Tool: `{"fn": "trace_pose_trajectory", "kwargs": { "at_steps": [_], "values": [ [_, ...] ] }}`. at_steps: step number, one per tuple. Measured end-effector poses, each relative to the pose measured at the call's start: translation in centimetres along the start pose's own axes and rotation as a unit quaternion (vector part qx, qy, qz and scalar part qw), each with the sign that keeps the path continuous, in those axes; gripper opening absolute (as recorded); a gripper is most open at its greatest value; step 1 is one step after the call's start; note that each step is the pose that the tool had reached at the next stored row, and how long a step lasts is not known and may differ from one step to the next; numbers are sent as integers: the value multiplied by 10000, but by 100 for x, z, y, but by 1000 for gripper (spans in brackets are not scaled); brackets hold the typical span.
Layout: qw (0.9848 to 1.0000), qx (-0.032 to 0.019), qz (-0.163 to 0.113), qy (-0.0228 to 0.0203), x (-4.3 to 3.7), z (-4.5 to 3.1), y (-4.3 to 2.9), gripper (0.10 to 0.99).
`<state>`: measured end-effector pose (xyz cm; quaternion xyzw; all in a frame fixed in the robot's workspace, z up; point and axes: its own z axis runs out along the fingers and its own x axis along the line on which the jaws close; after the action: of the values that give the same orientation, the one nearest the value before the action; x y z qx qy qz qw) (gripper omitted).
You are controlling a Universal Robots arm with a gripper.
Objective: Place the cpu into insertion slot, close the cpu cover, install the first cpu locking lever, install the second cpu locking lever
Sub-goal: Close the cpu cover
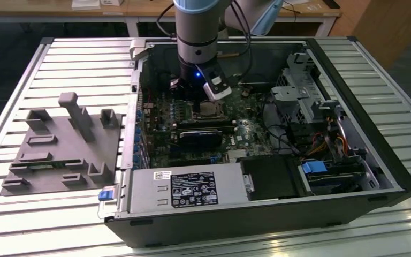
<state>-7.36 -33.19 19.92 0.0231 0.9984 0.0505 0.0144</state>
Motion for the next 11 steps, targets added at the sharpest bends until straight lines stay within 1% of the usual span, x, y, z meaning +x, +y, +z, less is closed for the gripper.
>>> {"fn": "trace_pose_trajectory", "kwargs": {
  "at_steps": [8,11],
  "values": [
    [10000,-1,1,0,-1,16,0,102],
    [10000,-1,0,0,-12,17,1,102]
  ]
}}
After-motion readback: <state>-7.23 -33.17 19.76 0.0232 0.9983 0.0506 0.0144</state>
